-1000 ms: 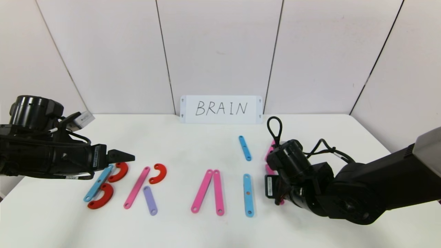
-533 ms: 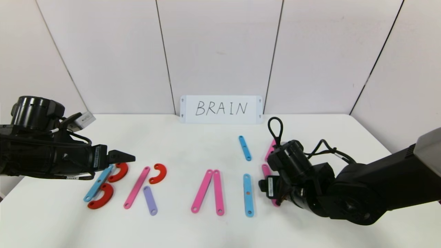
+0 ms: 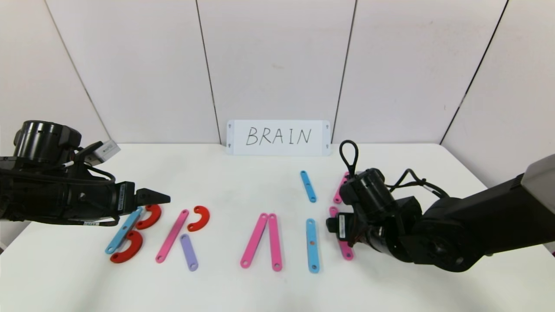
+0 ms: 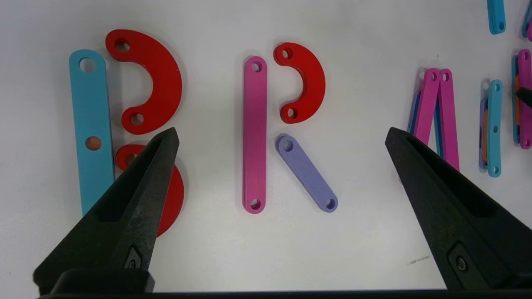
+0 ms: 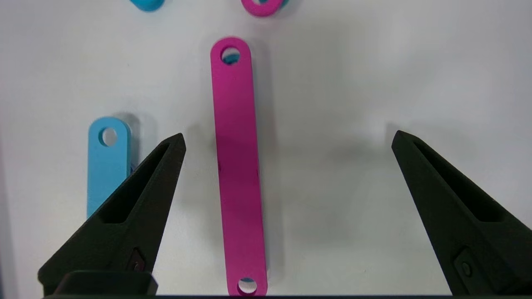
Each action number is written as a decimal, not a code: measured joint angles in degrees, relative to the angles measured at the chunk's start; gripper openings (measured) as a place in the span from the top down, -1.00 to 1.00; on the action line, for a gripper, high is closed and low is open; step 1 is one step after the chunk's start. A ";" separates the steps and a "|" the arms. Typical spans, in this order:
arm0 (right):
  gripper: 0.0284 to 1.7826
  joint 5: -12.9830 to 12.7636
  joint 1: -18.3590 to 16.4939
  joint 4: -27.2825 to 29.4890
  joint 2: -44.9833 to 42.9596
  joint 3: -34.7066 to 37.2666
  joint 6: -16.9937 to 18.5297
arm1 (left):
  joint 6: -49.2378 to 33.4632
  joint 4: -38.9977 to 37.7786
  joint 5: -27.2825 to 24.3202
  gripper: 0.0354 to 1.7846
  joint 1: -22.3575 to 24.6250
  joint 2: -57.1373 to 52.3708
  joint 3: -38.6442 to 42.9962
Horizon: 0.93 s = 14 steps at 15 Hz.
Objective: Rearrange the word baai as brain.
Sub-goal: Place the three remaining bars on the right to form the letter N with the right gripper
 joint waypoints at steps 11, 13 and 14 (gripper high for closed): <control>-0.95 6.80 -3.06 1.79 7.27 -22.69 -18.16 | 0.00 0.00 -0.01 -0.95 -0.05 0.00 0.11; -0.95 7.22 -3.90 2.60 11.30 -27.86 -19.30 | 0.02 0.00 0.00 -0.95 -0.05 0.00 0.11; -0.95 7.52 -4.29 2.79 13.20 -29.88 -19.49 | 0.02 0.00 0.00 -0.95 -0.05 0.00 0.10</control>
